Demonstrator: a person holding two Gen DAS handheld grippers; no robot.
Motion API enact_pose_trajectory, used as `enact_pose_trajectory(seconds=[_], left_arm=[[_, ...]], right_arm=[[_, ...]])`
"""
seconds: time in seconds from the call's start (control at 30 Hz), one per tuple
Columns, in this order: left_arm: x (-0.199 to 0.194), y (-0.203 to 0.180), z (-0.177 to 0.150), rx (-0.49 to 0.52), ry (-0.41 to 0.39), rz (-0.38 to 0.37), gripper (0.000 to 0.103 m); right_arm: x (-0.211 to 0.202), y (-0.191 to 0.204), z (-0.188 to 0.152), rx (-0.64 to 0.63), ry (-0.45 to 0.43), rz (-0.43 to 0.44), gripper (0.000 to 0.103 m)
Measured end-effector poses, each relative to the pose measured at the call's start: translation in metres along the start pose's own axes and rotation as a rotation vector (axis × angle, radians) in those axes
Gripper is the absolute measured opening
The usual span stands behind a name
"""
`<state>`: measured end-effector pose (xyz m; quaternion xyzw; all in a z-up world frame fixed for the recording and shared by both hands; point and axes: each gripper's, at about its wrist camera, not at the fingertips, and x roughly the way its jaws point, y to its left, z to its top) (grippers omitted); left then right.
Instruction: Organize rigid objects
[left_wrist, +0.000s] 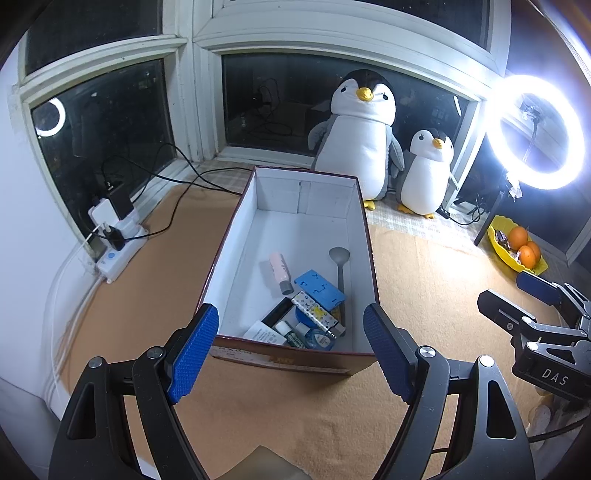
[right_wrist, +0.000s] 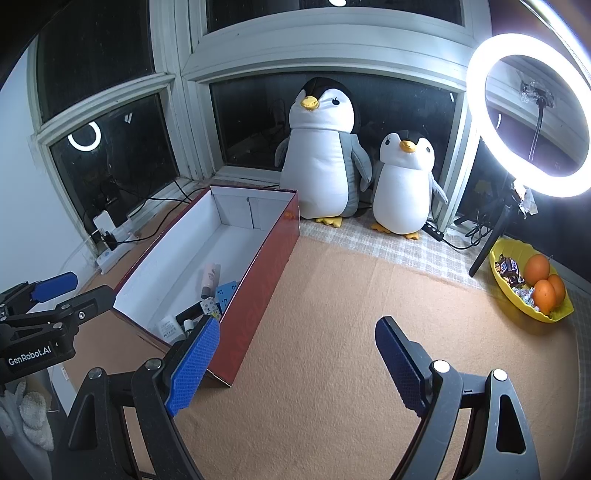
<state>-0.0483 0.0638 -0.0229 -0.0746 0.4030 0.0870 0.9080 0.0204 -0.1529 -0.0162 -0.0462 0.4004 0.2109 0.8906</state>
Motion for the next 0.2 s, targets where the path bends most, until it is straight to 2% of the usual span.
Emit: enact_pose_trajectory(seconds=[0.2], left_arm=[[-0.0008, -0.0009, 0.0, 0.006, -0.007, 0.011, 0.081]], right_arm=[[0.0001, -0.0009, -0.0005, 0.0, 0.001, -0.001, 0.083]])
